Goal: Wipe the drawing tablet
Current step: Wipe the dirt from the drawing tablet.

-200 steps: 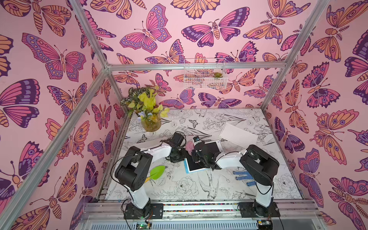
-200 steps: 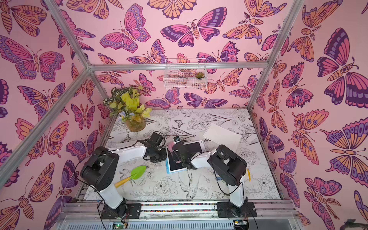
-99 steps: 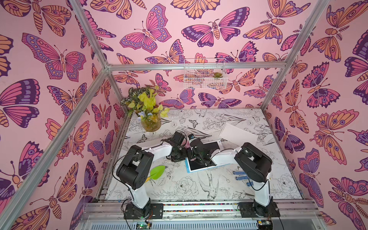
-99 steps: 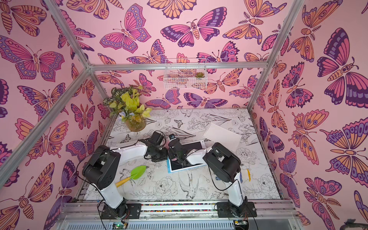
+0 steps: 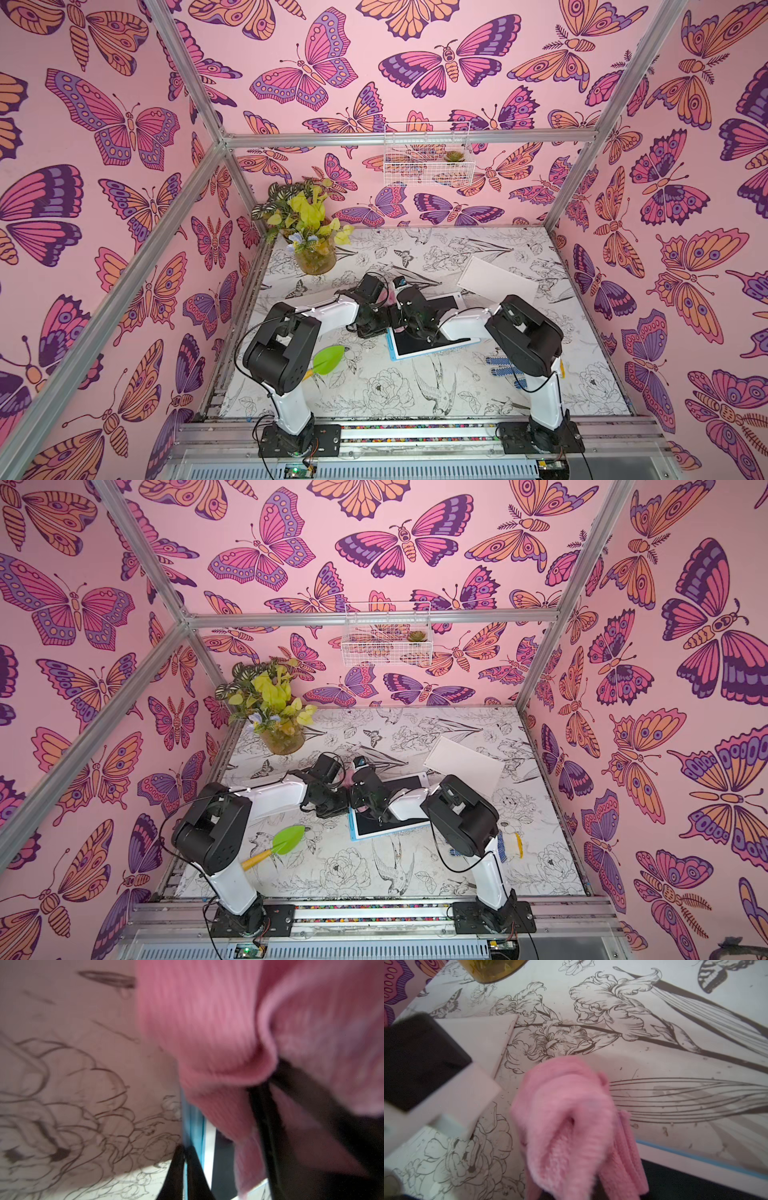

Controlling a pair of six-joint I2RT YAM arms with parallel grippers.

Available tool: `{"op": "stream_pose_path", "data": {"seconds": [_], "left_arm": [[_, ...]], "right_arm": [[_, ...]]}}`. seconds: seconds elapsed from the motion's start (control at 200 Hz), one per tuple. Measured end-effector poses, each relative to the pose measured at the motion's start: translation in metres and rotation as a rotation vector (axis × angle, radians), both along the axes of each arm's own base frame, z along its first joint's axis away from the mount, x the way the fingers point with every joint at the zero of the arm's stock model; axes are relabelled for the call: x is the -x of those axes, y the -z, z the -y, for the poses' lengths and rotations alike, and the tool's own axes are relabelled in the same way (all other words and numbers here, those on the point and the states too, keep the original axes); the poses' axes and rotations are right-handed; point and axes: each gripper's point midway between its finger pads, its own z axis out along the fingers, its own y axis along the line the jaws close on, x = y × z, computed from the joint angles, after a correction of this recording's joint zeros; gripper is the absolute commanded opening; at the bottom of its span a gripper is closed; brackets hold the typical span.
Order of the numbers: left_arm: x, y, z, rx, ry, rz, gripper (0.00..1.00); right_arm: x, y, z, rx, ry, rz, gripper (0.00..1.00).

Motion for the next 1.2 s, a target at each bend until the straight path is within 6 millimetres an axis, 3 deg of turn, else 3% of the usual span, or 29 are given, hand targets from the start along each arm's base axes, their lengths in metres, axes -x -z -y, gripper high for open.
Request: {"op": "stream_pose_path", "data": {"seconds": [0.105, 0.27, 0.315, 0.386, 0.516, 0.586, 0.651, 0.776, 0.826, 0.901, 1.031, 1.087, 1.152, 1.202], "left_arm": [[0.0, 0.0, 0.001, 0.01, -0.001, 0.001, 0.07], [-0.001, 0.0, 0.003, 0.023, -0.002, 0.006, 0.07], [-0.001, 0.0, 0.003, 0.023, -0.004, 0.005, 0.07], [-0.001, 0.0, 0.003, 0.024, -0.008, 0.003, 0.07], [-0.001, 0.0, 0.003, 0.024, -0.01, 0.002, 0.07], [-0.001, 0.0, 0.003, 0.024, -0.011, 0.002, 0.07], [-0.001, 0.0, 0.003, 0.024, -0.011, 0.002, 0.07], [-0.001, 0.0, 0.003, 0.024, -0.011, 0.002, 0.06], [-0.002, 0.0, 0.003, 0.024, -0.011, 0.002, 0.06], [-0.002, 0.0, 0.003, 0.024, -0.011, 0.002, 0.07], [-0.002, 0.0, 0.003, 0.024, -0.011, 0.001, 0.06], [-0.002, 0.0, 0.003, 0.024, -0.011, 0.001, 0.06], [-0.002, 0.0, 0.003, 0.024, -0.011, 0.001, 0.06], [-0.002, 0.0, 0.003, 0.023, -0.011, 0.0, 0.06]], "right_arm": [[-0.006, 0.002, 0.013, -0.008, 0.028, -0.005, 0.0], [-0.02, 0.002, 0.074, 0.011, 0.131, -0.008, 0.0], [-0.019, 0.002, 0.082, 0.018, 0.142, -0.009, 0.0], [-0.011, 0.002, 0.075, 0.037, 0.117, 0.002, 0.0], [0.025, 0.002, 0.037, 0.05, 0.015, 0.013, 0.0], [0.03, 0.004, 0.037, 0.051, 0.009, 0.013, 0.0], [0.023, 0.004, 0.059, 0.053, 0.052, 0.007, 0.0], [-0.001, 0.004, 0.128, 0.08, 0.194, 0.003, 0.0], [-0.003, 0.004, 0.138, 0.093, 0.207, 0.004, 0.0], [0.006, 0.004, 0.126, 0.113, 0.163, 0.015, 0.0], [0.057, 0.001, 0.052, 0.11, -0.044, 0.03, 0.0], [0.076, 0.001, 0.031, 0.095, -0.101, 0.027, 0.0], [0.081, 0.003, 0.03, 0.093, -0.1, 0.02, 0.0], [0.074, 0.006, 0.042, 0.097, -0.068, 0.013, 0.0]]}}
